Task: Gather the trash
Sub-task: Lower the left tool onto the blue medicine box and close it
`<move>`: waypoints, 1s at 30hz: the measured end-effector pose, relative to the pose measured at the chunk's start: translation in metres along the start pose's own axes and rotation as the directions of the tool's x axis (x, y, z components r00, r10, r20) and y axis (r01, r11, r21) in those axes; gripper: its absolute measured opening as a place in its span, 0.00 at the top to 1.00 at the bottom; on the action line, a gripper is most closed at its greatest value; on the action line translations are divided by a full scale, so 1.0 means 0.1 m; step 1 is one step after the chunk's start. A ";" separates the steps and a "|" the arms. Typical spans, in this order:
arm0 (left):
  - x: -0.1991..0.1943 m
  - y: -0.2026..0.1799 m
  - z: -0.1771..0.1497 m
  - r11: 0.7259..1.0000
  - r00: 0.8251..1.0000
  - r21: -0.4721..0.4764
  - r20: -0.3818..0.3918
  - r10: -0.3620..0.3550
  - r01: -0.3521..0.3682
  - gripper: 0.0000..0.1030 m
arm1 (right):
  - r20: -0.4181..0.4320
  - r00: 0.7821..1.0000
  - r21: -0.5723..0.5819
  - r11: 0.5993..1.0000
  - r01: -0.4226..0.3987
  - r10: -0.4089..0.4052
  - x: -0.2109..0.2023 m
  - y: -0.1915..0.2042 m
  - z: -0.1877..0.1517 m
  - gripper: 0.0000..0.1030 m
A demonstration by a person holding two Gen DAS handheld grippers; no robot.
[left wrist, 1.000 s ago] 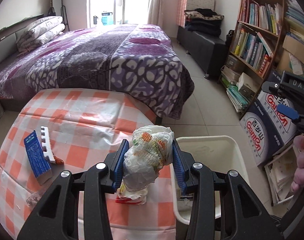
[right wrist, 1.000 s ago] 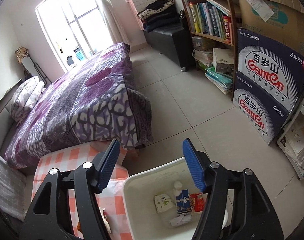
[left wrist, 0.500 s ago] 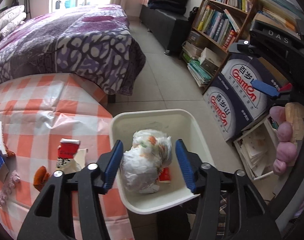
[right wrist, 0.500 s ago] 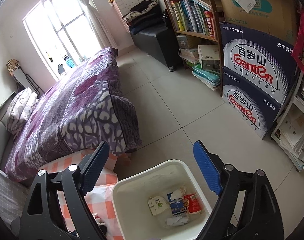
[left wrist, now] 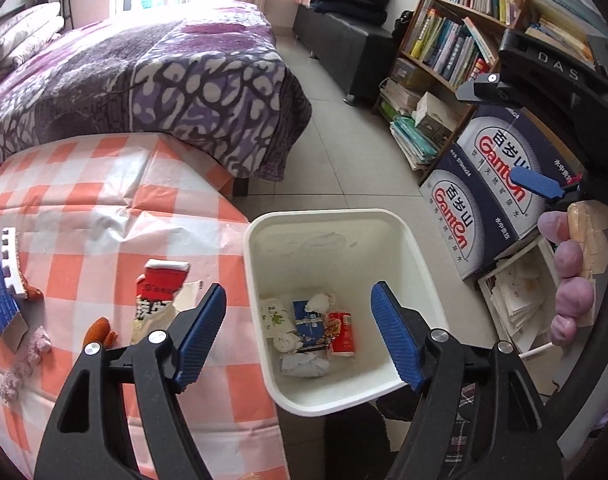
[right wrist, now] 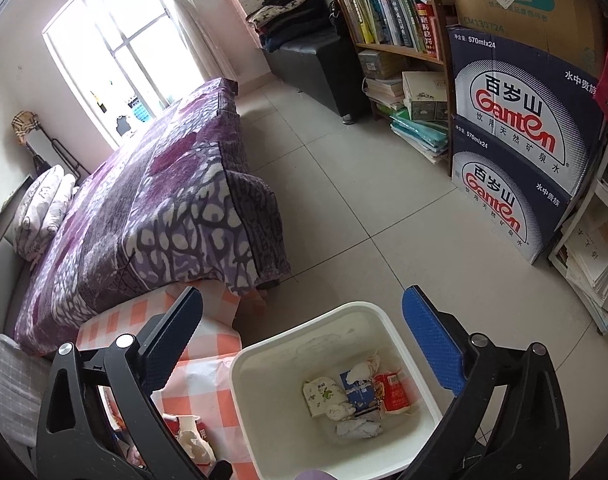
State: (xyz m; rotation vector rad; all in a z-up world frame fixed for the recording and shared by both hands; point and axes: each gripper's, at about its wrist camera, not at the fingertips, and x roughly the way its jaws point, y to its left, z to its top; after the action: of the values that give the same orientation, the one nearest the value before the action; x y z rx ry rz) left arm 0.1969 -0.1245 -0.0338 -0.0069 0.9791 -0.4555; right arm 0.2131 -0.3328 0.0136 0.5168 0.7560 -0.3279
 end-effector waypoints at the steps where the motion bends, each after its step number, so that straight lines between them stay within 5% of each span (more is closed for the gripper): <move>1: -0.02 0.05 0.00 1.000 1.000 -0.008 0.004 0.027 -0.027 0.24 | -0.006 1.000 -0.012 1.000 0.001 -0.001 0.02 0.04 -0.02 0.07; 6: -0.15 0.34 0.01 0.985 0.984 -0.022 0.033 0.174 -0.173 0.22 | -0.028 1.000 -0.045 0.999 -0.015 0.013 0.06 0.26 -0.12 0.07; 11: -0.24 0.73 -0.02 0.936 0.934 -0.036 0.057 0.351 -0.350 0.19 | -0.060 0.998 -0.073 0.997 -0.032 0.027 0.14 0.50 -0.23 0.07; 16: -0.33 1.36 -0.01 0.866 0.879 -0.174 0.005 0.478 -0.469 0.19 | -0.089 0.995 -0.127 0.990 -0.055 0.044 0.21 0.82 -0.38 0.07; 22: -0.47 2.24 -0.06 0.759 0.841 -0.382 -0.107 0.531 -0.527 0.19 | -0.130 0.990 -0.198 0.976 -0.087 0.062 0.30 1.20 -0.59 0.07; 30: -0.37 3.05 -0.23 0.629 0.802 -0.511 -0.255 0.541 -0.586 0.19 | -0.170 0.982 -0.284 0.950 -0.131 0.084 0.37 1.64 -0.84 0.07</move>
State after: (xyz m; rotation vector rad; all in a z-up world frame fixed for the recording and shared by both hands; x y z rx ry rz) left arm 0.2733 0.1703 -0.0802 -0.2200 1.1034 0.4482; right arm 0.2664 -0.1546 -0.0110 0.3021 0.9077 -0.0694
